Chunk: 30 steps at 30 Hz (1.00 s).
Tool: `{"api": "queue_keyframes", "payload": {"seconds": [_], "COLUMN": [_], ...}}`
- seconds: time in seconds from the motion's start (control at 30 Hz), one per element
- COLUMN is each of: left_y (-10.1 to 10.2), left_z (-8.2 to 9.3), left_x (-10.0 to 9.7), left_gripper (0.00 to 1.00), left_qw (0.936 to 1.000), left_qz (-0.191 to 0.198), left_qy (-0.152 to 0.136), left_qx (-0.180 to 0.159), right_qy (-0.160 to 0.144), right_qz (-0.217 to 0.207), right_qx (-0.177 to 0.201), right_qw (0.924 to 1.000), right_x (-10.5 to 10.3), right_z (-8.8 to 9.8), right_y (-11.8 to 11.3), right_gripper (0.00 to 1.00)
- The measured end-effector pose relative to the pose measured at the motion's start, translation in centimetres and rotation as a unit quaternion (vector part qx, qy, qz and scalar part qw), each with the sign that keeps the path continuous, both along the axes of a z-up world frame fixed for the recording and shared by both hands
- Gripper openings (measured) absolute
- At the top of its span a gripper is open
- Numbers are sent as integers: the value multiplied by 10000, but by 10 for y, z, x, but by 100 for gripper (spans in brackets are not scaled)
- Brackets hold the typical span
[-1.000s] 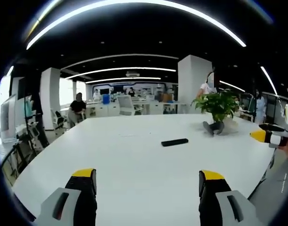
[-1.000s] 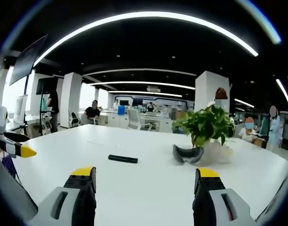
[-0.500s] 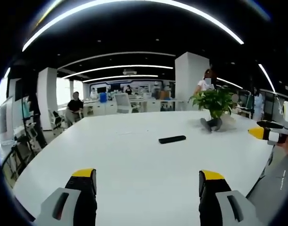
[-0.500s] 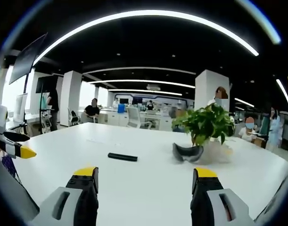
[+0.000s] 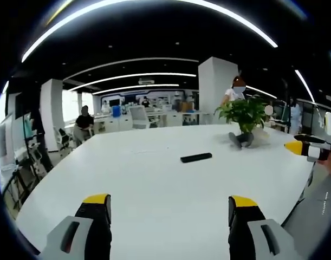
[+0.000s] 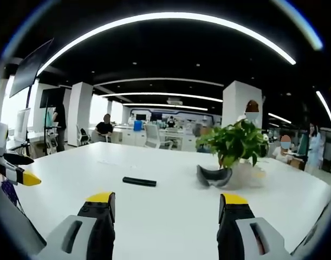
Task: Press the specified remote control buttons in sequence, fully releasing each button before pressing the next.
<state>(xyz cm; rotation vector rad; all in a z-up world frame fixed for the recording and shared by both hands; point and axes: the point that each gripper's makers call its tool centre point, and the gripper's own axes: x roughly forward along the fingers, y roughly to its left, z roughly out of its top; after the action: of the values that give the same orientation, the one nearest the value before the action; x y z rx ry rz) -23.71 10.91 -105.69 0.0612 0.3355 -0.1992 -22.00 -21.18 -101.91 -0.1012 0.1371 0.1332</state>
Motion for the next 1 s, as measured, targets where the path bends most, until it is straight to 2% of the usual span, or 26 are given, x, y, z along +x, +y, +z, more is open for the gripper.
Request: {"api": "queue_keyframes", "payload": {"seconds": [0.1, 0.2, 0.3, 0.43, 0.63, 0.83, 1.0], "left_y": [-1, -2, -3, -6, -11, -25, -39], "left_z": [0, 1, 2, 1, 11, 31, 39], "left_x": [0, 1, 1, 4, 22, 49, 71], "left_gripper": [93, 93, 93, 92, 92, 91, 91], "left_qw": [10000, 10000, 9999, 9998, 9994, 9972, 9940], "left_qz": [-25, -55, -94, -149, -287, -722, -1029], "left_qy": [21, 17, -4, 66, 149, 14, -54], "left_qx": [-30, -72, -112, -96, -77, 216, 358], "right_qy": [-6, 127, 61, 200, 452, 557, 795], "right_qz": [-15, -16, -54, -90, -291, -301, -367], "right_qx": [27, 139, 134, 251, 408, 392, 418], "right_qw": [10000, 9998, 9999, 9994, 9977, 9972, 9953], "right_x": [0, -1, -1, -2, -4, -5, -7], "right_z": [0, -2, 0, -3, -9, -13, -20], "right_y": [-1, -1, -2, -3, -12, -11, -12], "right_gripper": [75, 69, 68, 55, 38, 31, 18]}}
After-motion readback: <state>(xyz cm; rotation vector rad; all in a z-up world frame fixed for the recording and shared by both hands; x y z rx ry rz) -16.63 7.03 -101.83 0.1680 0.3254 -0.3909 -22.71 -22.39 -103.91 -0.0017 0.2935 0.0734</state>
